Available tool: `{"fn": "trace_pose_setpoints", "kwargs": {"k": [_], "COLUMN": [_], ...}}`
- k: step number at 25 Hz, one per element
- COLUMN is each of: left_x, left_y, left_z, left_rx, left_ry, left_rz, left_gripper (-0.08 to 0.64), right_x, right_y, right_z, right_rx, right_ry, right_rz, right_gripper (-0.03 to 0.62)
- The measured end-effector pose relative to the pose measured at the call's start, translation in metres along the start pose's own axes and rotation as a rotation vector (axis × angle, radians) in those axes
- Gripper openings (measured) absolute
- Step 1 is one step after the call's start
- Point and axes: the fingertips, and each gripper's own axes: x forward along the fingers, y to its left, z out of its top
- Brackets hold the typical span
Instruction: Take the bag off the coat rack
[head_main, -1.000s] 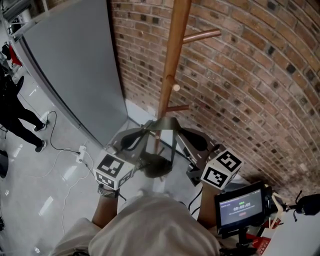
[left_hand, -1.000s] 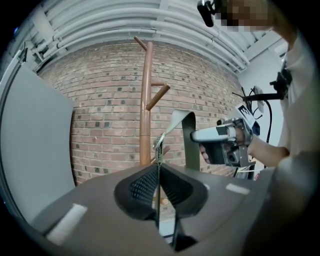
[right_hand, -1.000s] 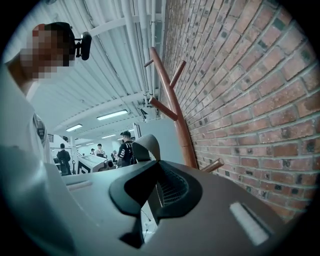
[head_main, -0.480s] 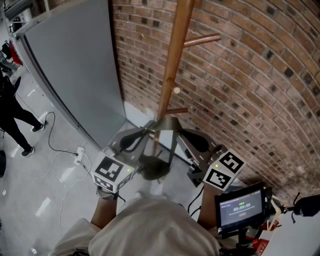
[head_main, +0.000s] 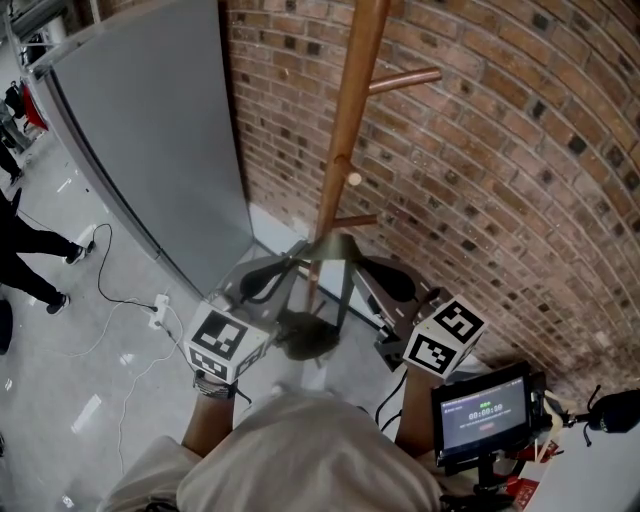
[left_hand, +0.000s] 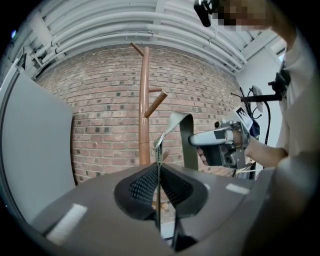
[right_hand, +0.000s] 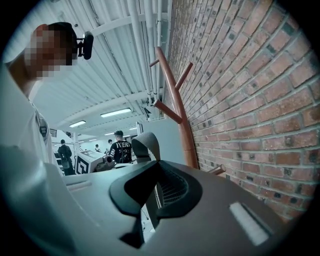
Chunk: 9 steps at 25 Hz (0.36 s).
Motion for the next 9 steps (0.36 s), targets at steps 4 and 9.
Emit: {"fn": "trace_pose_setpoints", "kwargs": {"k": [4, 9], "left_x": [-0.0001, 0.0009], "left_y": [0.0007, 0.0015], "left_z": [-0.0034, -0.0069], "left_rx": [-0.004, -0.008], "left_ry": [0.010, 0.019], "left_rz": [0.002, 0.005], "left_gripper": [0.017, 0.017], "right_x": [0.0014, 0.0020], "right_y": [-0.0009, -0.0033], "right_z": [-0.0026, -0.0050], "right_rx": [0.002, 0.000], "right_ry": [0.008, 0.018], "right_rz": [0.000, -0.006], "right_gripper": [0.006, 0.006]}}
